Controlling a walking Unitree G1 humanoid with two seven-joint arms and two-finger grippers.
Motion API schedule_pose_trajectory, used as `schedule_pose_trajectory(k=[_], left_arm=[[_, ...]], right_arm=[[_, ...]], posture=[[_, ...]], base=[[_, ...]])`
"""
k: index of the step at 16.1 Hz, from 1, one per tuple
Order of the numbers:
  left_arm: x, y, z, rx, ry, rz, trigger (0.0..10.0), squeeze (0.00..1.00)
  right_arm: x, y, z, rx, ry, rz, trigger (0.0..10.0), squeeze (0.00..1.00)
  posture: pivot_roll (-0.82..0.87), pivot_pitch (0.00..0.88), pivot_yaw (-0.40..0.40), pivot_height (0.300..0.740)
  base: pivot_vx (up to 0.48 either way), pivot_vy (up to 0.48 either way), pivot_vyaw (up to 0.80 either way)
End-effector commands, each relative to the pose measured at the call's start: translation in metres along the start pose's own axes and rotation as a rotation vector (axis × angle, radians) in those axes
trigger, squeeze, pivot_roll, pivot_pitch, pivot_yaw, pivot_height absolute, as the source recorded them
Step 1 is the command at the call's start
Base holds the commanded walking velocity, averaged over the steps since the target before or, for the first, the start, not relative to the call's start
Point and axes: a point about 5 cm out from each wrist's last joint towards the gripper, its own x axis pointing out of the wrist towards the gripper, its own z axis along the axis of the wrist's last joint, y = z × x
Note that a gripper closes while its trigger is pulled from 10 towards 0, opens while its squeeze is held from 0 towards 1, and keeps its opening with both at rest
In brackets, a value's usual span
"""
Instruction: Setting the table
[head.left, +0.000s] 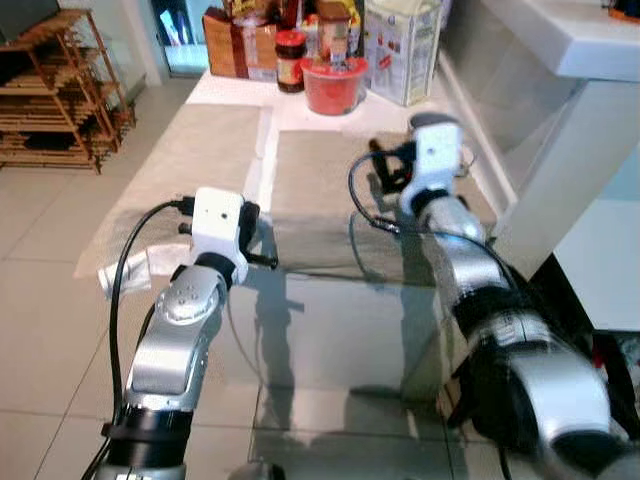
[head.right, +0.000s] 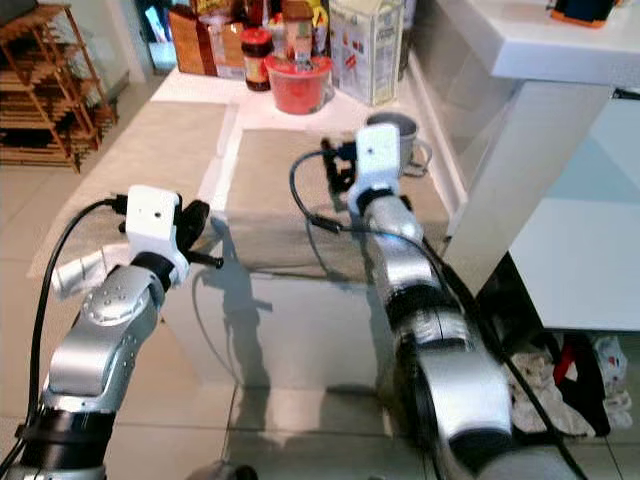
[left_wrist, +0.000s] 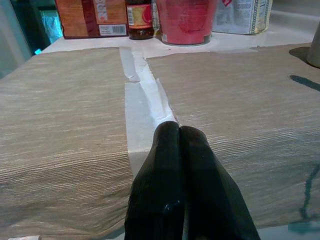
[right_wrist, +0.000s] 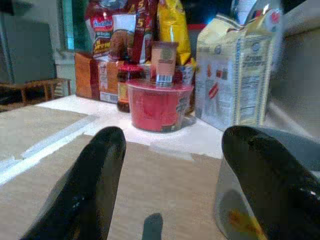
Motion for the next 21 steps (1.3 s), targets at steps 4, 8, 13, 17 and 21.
schedule_pose_trajectory(k=[4, 8, 13, 17, 21], left_arm=[[-0.001, 0.004, -0.011, 0.001, 0.026, 0.004, 10.0, 0.0], [-0.011, 0.011, -0.013, -0.022, 0.023, 0.002, 10.0, 0.0], [-0.01, 0.008, -0.002, -0.035, -0.037, -0.013, 10.0, 0.0], [-0.008, 0.009, 0.002, -0.034, -0.049, -0.013, 10.0, 0.0], [-0.003, 0.012, 0.002, -0.024, -0.046, -0.008, 10.0, 0.0]], right_arm=[[-0.066, -0.008, -0.004, -0.03, -0.037, -0.032, 10.0, 0.0], [-0.127, -0.028, -0.014, -0.076, 0.014, -0.138, 10.0, 0.0], [-0.134, -0.012, -0.012, -0.05, 0.084, -0.107, 10.0, 0.0], [-0.129, -0.006, -0.011, -0.05, 0.097, -0.073, 10.0, 0.0], [-0.124, -0.006, -0.012, -0.054, 0.107, -0.066, 10.0, 0.0]], posture=[[-0.07, 0.0, 0.023, 0.736], [-0.1, 0.0, 0.05, 0.736], [-0.09, 0.0, 0.047, 0.736], [-0.08, 0.0, 0.044, 0.736], [-0.07, 0.0, 0.043, 0.736]], base=[[0.0, 0.0, 0.0], [0.0, 0.0, 0.0], [0.0, -0.057, 0.0], [0.0, -0.48, 0.0], [0.0, -0.349, 0.0]])
